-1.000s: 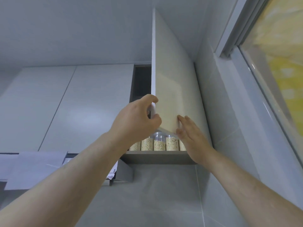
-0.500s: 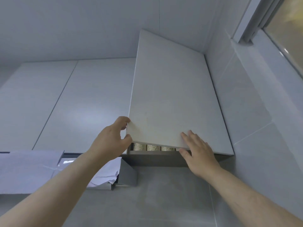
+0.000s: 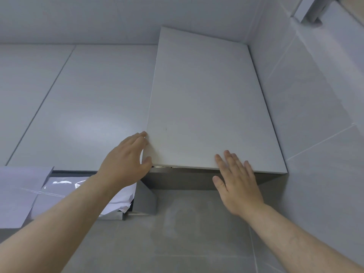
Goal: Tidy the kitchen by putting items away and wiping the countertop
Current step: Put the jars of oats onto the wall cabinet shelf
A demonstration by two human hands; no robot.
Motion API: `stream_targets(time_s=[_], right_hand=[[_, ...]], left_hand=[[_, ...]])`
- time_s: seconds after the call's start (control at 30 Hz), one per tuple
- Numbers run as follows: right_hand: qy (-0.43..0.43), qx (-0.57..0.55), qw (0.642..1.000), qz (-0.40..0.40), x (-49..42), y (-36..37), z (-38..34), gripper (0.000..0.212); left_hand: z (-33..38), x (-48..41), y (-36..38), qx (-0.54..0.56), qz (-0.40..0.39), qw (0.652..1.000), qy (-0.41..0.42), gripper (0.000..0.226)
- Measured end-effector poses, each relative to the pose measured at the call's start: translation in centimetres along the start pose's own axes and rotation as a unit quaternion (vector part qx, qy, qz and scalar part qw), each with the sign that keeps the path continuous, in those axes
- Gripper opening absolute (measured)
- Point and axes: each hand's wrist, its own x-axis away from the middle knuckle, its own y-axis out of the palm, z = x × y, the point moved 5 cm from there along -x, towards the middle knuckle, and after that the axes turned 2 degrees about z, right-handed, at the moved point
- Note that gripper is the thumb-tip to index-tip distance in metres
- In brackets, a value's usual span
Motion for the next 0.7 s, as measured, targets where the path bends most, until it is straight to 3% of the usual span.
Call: stream_targets(time_s=[0.43, 0.7], right_hand=[[-0.013, 0.042, 0.999, -0.020, 0.5, 2.0, 0.5, 0.079], [-0.018, 0.048, 0.999, -0.011, 0.4, 3.1, 0.8, 0.077]], left_hand=[[-1.8, -0.6, 3.5, -0.010, -0.020, 1.000, 0.009, 0.051], [-2.5, -1.0, 5.2, -0.013, -0.020, 0.999, 0.038, 0.022]])
